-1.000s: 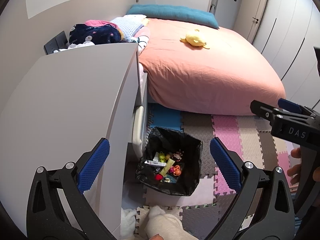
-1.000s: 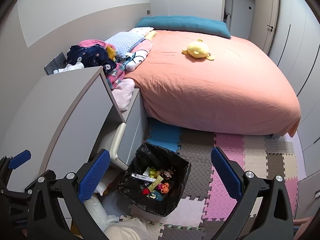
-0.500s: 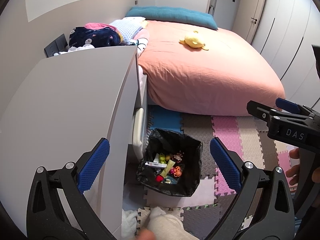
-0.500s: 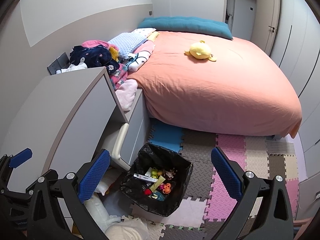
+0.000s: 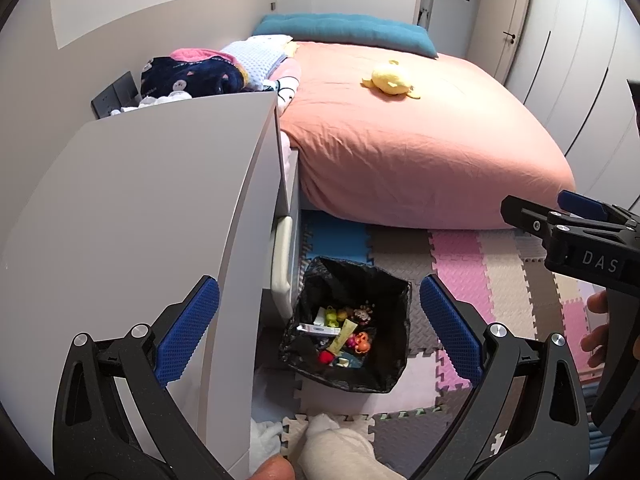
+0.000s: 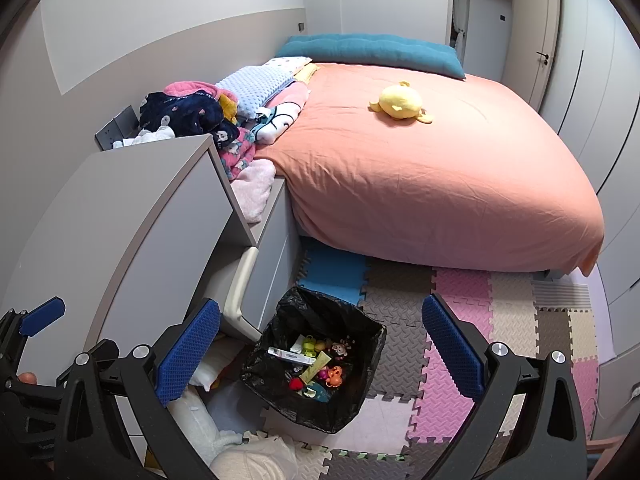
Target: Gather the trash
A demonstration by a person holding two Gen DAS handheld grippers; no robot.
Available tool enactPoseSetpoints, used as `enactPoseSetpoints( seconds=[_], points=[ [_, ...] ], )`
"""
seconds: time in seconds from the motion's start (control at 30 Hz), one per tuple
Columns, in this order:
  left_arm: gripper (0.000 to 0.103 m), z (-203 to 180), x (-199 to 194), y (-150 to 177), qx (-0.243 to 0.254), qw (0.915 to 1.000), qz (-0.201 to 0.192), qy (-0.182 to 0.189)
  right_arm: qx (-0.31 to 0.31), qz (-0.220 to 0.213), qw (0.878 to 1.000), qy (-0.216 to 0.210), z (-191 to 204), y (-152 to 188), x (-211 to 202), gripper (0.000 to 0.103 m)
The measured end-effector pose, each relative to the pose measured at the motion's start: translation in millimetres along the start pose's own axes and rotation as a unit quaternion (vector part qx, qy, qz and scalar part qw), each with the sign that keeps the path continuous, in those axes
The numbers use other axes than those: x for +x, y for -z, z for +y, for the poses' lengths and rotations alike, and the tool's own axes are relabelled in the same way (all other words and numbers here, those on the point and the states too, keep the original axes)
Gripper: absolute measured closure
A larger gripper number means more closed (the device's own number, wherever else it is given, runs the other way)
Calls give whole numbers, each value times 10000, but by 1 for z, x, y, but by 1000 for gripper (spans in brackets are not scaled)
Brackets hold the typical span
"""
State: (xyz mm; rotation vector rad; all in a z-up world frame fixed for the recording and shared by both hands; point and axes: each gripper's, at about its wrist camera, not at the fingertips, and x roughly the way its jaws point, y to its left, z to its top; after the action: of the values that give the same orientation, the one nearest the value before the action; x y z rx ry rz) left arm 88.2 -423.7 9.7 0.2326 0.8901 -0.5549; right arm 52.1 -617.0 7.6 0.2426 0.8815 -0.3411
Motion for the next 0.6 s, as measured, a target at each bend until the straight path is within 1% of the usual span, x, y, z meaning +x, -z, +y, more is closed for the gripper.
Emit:
enactPoseSetpoints(
  seconds=[0.17,0.33,0.53,0.6],
  points=[
    [6,-1,-1,0,2,10000,-16,55,6,-6,10000,-1,0,0,0,2],
    [6,-2,-2,1,58,10000,-19,35,1,0,10000,-3,-1,0,-1,2],
    [6,-2,-3,0,37,9998,-19,193,5,5,10000,-4,-1,0,0,2],
    [6,-3,-4,0,50,9998,-71,186,21,5,10000,-7,-2,-1,-1,2]
  ],
)
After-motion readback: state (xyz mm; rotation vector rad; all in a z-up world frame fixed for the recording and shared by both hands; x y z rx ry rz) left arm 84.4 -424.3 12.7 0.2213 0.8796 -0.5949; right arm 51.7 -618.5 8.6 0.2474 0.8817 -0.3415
